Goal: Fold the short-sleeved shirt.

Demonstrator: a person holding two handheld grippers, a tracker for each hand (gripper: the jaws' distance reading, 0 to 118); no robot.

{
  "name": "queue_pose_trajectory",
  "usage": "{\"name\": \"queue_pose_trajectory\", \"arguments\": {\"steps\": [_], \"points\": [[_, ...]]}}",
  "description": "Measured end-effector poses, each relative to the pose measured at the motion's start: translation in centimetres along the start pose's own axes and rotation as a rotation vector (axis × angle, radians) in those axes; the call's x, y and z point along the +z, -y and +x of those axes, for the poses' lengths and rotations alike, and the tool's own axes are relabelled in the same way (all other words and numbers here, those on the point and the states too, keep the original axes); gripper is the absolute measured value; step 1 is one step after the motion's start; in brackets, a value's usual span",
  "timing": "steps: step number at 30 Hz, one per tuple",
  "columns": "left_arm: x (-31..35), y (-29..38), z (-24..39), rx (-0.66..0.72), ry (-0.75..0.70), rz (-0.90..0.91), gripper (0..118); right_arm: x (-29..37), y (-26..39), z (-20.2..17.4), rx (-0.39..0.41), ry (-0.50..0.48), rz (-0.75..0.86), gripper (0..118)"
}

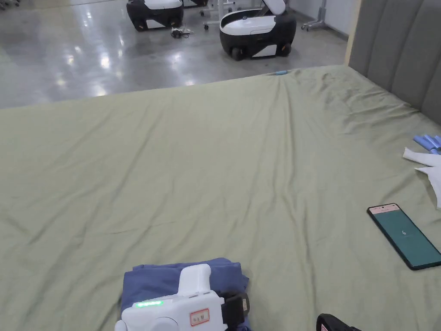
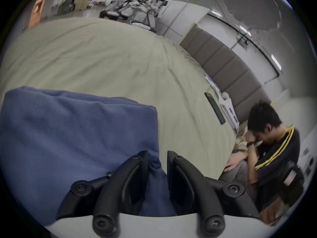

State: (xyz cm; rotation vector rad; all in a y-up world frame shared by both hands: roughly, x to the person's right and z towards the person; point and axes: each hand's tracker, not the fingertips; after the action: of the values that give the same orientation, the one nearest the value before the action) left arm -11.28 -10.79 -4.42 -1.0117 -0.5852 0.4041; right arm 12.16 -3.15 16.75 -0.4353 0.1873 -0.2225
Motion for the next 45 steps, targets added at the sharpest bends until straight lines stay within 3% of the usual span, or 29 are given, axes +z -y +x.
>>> {"name": "queue_pose_trajectory", "arguments": {"steps": [2,4,6,8,10,11,12,13,14,15,16,17,18,20,23,24,25,26,27,28,30,32,36,45], "points": [[2.1,-0.8,-0.9,0.010,0.025,0.007,21,-1.2,-0.4,-0.5,-0.003,-0.021,-0.031,0],[5.2,-0.3,-0.5,-0.073,0.024,0.056,21,-2.8,-0.9,-1.3,0.002,-0.074,-0.064,0],[9.0,0.7,-0.8,-0.113,0.023,0.096,21,-5.1,-1.0,-2.1,-0.050,-0.150,-0.097,0],[12.3,1.9,-2.9,-0.085,0.009,0.110,21,-9.6,0.3,-2.6,-0.178,-0.229,-0.201,0],[15.2,3.1,-5.3,-0.044,-0.046,0.155,25,-13.1,1.6,-3.0,-0.220,-0.247,-0.262,0],[16.8,3.7,-6.8,-0.034,-0.076,0.189,36,-14.8,2.1,-3.0,-0.273,-0.291,-0.275,0],[18.1,4.0,-8.2,-0.026,-0.089,0.224,53,-15.9,2.2,-3.2,-0.332,-0.335,-0.279,0],[19.0,4.1,-9.7,0.001,-0.089,0.238,80,-16.8,2.3,-3.0,-0.374,-0.372,-0.283,0],[19.7,4.1,-10.6,0.045,-0.082,0.236,94,-17.7,2.6,-2.8,-0.404,-0.410,-0.304,0],[20.1,3.9,-12.1,0.095,-0.063,0.247,99,-18.5,2.9,-2.7,-0.399,-0.381,-0.322,0],[20.4,3.8,-13.3,0.145,-0.026,0.259,100,-18.9,3.2,-2.5,-0.355,-0.285,-0.348,0],[20.3,3.5,-14.8,0.226,0.017,0.272,100,-19.6,3.7,-2.5,-0.262,-0.118,-0.421,0],[20.0,3.1,-16.0,0.297,0.056,0.273,100,-19.8,4.0,-2.3,-0.241,-0.075,-0.441,0],[18.0,2.5,-18.7,0.462,0.240,0.222,100,-19.2,4.2,-1.5,-0.404,-0.156,-0.373,0],[12.7,1.9,-19.7,0.525,0.372,0.131,100,-19.3,3.9,-2.5,-0.329,-0.123,-0.381,0],[11.0,1.8,-19.8,0.525,0.390,0.093,98,-19.3,4.0,-2.5,-0.308,-0.123,-0.377,0],[10.2,1.7,-19.4,0.520,0.370,0.139,79,-19.3,4.1,-2.5,-0.302,-0.127,-0.372,0],[9.5,1.3,-18.7,0.516,0.378,0.168,42,-19.2,4.1,-2.4,-0.303,-0.128,-0.370,0],[8.4,0.9,-18.3,0.524,0.289,0.104,19,-19.1,4.0,-2.2,-0.307,-0.132,-0.367,0],[7.7,0.9,-18.2,0.534,0.218,0.080,18,-18.9,4.0,-2.2,-0.318,-0.131,-0.366,0],[9.0,0.6,-18.5,0.531,0.288,0.113,18,-18.6,3.8,-2.0,-0.346,-0.134,-0.366,0],[11.0,0.1,-18.5,0.444,0.244,0.108,18,-17.9,3.4,-2.5,-0.355,-0.143,-0.356,0],[16.5,-0.6,-22.0,0.403,0.192,0.135,18,-17.0,3.0,-4.4,-0.289,-0.137,-0.357,0],[36.9,-2.1,-37.9,0.417,-0.209,0.305,18,-15.7,4.2,-7.9,-0.259,-0.134,-0.370,0]]}}
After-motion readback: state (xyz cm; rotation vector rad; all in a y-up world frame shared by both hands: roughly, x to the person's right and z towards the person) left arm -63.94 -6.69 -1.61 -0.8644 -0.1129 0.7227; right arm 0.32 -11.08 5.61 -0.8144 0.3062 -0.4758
